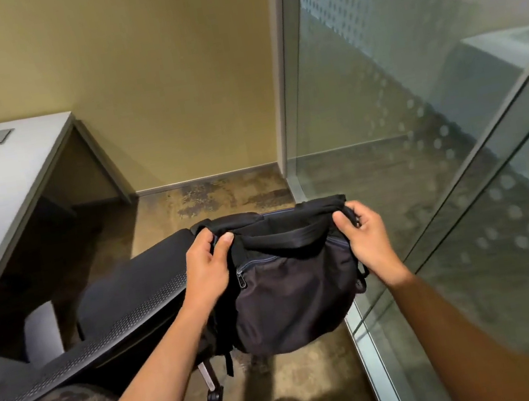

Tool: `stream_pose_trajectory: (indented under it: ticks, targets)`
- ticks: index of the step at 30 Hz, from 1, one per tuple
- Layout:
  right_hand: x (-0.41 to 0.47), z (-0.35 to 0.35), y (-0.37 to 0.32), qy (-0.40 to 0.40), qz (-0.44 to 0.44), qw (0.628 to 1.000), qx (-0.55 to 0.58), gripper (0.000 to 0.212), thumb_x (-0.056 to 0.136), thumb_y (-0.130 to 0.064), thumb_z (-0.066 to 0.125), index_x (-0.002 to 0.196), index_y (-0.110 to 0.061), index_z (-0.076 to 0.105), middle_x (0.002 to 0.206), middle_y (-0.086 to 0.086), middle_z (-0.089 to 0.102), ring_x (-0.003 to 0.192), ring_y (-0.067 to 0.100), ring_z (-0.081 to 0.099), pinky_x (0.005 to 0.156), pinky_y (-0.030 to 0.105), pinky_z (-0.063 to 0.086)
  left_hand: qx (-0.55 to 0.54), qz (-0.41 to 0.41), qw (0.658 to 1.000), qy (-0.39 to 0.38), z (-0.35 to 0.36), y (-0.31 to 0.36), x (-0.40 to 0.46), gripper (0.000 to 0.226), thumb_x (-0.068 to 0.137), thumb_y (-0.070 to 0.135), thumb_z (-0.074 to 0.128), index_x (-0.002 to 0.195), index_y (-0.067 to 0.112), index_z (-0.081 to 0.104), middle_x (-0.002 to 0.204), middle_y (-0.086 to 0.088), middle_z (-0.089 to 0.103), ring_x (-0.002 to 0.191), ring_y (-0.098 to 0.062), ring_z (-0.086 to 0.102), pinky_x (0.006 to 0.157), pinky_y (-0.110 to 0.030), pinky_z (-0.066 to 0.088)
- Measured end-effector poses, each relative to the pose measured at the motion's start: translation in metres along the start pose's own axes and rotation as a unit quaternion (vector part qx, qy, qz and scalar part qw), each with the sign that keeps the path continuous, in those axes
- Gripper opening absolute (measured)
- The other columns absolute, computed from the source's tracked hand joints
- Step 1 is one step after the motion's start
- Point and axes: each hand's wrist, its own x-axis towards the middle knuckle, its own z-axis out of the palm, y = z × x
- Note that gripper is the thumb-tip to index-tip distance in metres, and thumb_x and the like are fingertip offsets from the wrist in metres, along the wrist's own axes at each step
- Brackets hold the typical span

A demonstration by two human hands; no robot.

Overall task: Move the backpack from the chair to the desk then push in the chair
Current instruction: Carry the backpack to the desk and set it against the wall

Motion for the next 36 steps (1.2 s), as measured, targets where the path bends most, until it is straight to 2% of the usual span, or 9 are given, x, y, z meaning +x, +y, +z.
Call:
stream_pose_trajectory:
  ticks: [3, 6, 13, 18, 21, 25, 29, 31, 36]
  targets:
    - [0.033, -0.003, 0.009, 0.020, -0.003, 1.000, 0.003, 0.014, 0.095, -0.015, 0.062, 0.087, -0.025, 0.067, 0.080, -0.015, 0.069, 0.076, -0.001, 0.060, 0.071, 0.016, 0.047, -0.001, -0.010, 1.000, -0.002, 0.013, 0.000, 0.031, 0.044, 0.093, 0.042, 0.055, 0.098, -0.001, 0.058, 0.094, -0.009, 0.054, 0.088, -0.017, 0.048, 0.087, -0.066, 0.045]
    - [0.070, -0.009, 0.020, 0.041, -0.002, 0.999, -0.003, 0.009, 0.095, -0.014, 0.062, 0.087, -0.017, 0.065, 0.079, -0.010, 0.066, 0.074, 0.003, 0.058, 0.072, 0.022, 0.047, -0.004, -0.006, 1.000, -0.001, 0.028, -0.002, 0.066, 0.062, 0.084, 0.055, 0.054, 0.096, -0.006, 0.056, 0.086, -0.013, 0.055, 0.084, -0.017, 0.047, 0.083, -0.064, 0.047]
    - [0.152, -0.006, 0.026, 0.073, -0.012, 0.997, 0.000, 0.013, 0.091, -0.020, 0.062, 0.080, -0.026, 0.062, 0.067, -0.020, 0.063, 0.063, -0.006, 0.053, 0.062, 0.013, 0.044, -0.023, 0.004, 1.000, -0.003, 0.054, -0.001, 0.156, 0.049, 0.090, 0.040, 0.058, 0.093, -0.009, 0.053, 0.093, -0.038, 0.057, 0.079, -0.023, 0.052, 0.079, -0.063, 0.048]
    - [0.215, -0.002, 0.032, 0.089, -0.016, 0.995, -0.032, 0.008, 0.086, -0.036, 0.062, 0.079, -0.032, 0.066, 0.067, -0.019, 0.063, 0.062, -0.001, 0.055, 0.061, 0.016, 0.045, -0.009, 0.026, 1.000, 0.011, 0.061, -0.003, 0.223, 0.057, 0.084, 0.053, 0.059, 0.083, -0.004, 0.052, 0.078, -0.032, 0.054, 0.069, -0.018, 0.049, 0.063, -0.048, 0.045]
    - [0.254, 0.005, 0.035, 0.085, -0.013, 0.995, -0.054, 0.012, 0.082, -0.041, 0.062, 0.078, -0.031, 0.064, 0.066, -0.018, 0.060, 0.062, 0.002, 0.053, 0.062, 0.020, 0.045, -0.021, 0.021, 0.999, 0.019, 0.061, -0.004, 0.259, 0.057, 0.081, 0.053, 0.060, 0.082, -0.004, 0.052, 0.071, -0.015, 0.053, 0.068, -0.015, 0.049, 0.064, -0.039, 0.043]
    - [0.302, 0.020, 0.034, 0.078, -0.028, 0.995, -0.061, 0.009, 0.084, -0.036, 0.062, 0.075, -0.035, 0.064, 0.068, -0.020, 0.062, 0.062, -0.001, 0.053, 0.061, 0.016, 0.045, -0.013, 0.015, 1.000, 0.022, 0.058, -0.004, 0.304, 0.058, 0.082, 0.050, 0.059, 0.096, -0.006, 0.059, 0.092, -0.029, 0.065, 0.080, -0.020, 0.059, 0.080, -0.056, 0.052]
    - [0.354, 0.037, 0.043, 0.041, -0.009, 0.998, -0.041, 0.007, 0.093, -0.028, 0.063, 0.090, -0.022, 0.065, 0.088, 0.009, 0.069, 0.080, 0.014, 0.062, 0.076, 0.037, 0.053, 0.002, 0.006, 0.999, 0.041, 0.059, -0.005, 0.346, 0.056, 0.082, 0.050, 0.058, 0.099, -0.004, 0.060, 0.100, -0.031, 0.066, 0.083, -0.025, 0.064, 0.085, -0.062, 0.051]
    - [0.380, 0.046, 0.048, 0.034, -0.007, 0.999, -0.038, 0.007, 0.095, -0.028, 0.062, 0.092, -0.022, 0.065, 0.089, 0.004, 0.069, 0.081, 0.011, 0.064, 0.077, 0.035, 0.054, -0.004, -0.004, 0.999, 0.046, 0.059, -0.005, 0.368, 0.053, 0.085, 0.044, 0.059, 0.100, -0.007, 0.058, 0.103, -0.036, 0.063, 0.085, -0.021, 0.059, 0.087, -0.065, 0.049]
    - [0.445, 0.075, 0.059, -0.004, -0.001, 1.000, 0.002, 0.006, 0.095, -0.027, 0.063, 0.091, -0.030, 0.067, 0.084, -0.016, 0.071, 0.079, 0.000, 0.066, 0.070, 0.019, 0.053, 0.012, -0.025, 0.995, 0.092, 0.058, -0.017, 0.416, 0.033, 0.093, 0.030, 0.060, 0.099, -0.003, 0.060, 0.099, -0.029, 0.067, 0.095, -0.043, 0.065, 0.086, -0.062, 0.051]
